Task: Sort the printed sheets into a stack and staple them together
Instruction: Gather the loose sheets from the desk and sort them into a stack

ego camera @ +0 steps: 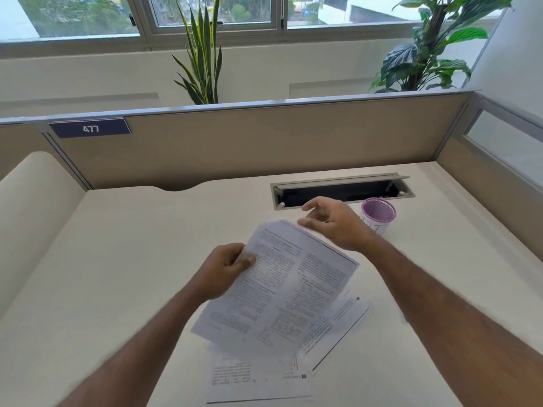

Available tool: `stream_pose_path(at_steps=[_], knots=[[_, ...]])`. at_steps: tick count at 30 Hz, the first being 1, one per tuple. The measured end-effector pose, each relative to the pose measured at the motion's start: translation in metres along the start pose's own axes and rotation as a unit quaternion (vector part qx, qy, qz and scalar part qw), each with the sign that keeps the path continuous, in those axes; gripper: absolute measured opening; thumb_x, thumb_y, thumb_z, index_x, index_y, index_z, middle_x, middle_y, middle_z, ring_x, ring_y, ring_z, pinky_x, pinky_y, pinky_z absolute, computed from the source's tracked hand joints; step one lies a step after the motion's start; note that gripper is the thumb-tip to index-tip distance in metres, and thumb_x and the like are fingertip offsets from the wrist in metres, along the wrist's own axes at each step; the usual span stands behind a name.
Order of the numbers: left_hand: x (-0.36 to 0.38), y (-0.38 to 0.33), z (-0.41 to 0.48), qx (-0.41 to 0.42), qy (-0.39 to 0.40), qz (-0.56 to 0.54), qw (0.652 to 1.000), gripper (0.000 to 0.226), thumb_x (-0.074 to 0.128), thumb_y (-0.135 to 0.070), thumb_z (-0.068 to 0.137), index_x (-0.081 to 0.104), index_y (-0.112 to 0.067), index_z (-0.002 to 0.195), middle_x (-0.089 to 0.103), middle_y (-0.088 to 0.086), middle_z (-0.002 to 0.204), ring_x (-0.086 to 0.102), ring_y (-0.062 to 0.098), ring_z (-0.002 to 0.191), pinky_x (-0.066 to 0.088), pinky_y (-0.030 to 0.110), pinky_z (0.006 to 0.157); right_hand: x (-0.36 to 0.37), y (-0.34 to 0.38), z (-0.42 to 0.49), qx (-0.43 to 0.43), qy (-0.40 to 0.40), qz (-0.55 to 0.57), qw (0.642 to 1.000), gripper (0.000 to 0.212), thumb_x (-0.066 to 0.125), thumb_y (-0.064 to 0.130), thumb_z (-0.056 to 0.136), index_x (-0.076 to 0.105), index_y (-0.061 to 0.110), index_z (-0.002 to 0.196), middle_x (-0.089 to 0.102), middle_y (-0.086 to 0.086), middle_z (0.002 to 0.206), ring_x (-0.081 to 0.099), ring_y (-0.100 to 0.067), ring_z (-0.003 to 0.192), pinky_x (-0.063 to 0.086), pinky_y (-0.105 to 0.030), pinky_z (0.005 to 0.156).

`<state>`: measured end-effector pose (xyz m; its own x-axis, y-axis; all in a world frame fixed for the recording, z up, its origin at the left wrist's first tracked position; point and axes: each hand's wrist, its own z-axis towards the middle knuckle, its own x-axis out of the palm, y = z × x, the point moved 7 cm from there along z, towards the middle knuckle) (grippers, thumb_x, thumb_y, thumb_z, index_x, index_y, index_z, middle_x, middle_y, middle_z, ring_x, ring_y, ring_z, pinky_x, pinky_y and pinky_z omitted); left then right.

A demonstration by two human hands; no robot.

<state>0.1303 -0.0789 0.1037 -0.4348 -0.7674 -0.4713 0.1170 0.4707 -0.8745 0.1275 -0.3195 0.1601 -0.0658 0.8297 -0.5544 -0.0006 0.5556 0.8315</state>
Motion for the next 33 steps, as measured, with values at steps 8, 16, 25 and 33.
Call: stream_pose_path(at_steps=[8, 16, 25, 33], knots=[[-0.037, 0.078, -0.027, -0.087, -0.147, -0.073, 0.983, 0.017, 0.062, -0.022, 0.096, 0.071, -0.009, 0.091, 0.077, 0.015, 0.092, 0.074, 0.037, 0.083, 0.059, 0.06, 0.077, 0.02, -0.184, -0.071, 0.329, 0.031, -0.227, 0.916, 0.065, 0.077, 0.051, 0.071, 0.059, 0.006, 0.114, 0.062, -0.013, 0.119, 0.058, -0.028, 0.11, 0.047, -0.033, 0.087], [-0.073, 0.099, -0.035, -0.111, -0.194, -0.077, 0.972, 0.015, 0.061, -0.024, 0.096, 0.071, -0.015, 0.089, 0.076, 0.018, 0.093, 0.072, 0.043, 0.084, 0.058, 0.065, 0.076, 0.041, -0.209, -0.093, 0.371, -0.008, -0.242, 0.897, 0.1, 0.086, 0.063, 0.042, 0.053, 0.009, 0.12, 0.047, -0.013, 0.124, 0.049, -0.032, 0.119, 0.048, -0.044, 0.095], [-0.066, 0.09, -0.037, -0.111, -0.186, -0.106, 0.971, 0.014, 0.059, -0.02, 0.098, 0.071, -0.013, 0.097, 0.076, 0.017, 0.096, 0.074, 0.04, 0.084, 0.06, 0.06, 0.077, 0.042, -0.204, -0.095, 0.33, -0.138, 0.006, 0.934, 0.076, 0.091, 0.009, 0.051, 0.044, 0.016, 0.111, 0.057, -0.009, 0.101, 0.058, -0.027, 0.091, 0.049, -0.036, 0.08], [-0.087, 0.076, -0.036, -0.079, -0.193, -0.104, 0.972, 0.014, 0.058, -0.016, 0.098, 0.07, -0.009, 0.097, 0.076, 0.009, 0.087, 0.072, 0.037, 0.081, 0.06, 0.044, 0.069, -0.029, -0.127, -0.063, 0.168, -0.165, 0.156, 0.959, 0.032, 0.079, -0.008, 0.068, 0.063, 0.011, 0.087, 0.072, -0.016, 0.09, 0.071, -0.024, 0.069, 0.06, -0.034, 0.063]])
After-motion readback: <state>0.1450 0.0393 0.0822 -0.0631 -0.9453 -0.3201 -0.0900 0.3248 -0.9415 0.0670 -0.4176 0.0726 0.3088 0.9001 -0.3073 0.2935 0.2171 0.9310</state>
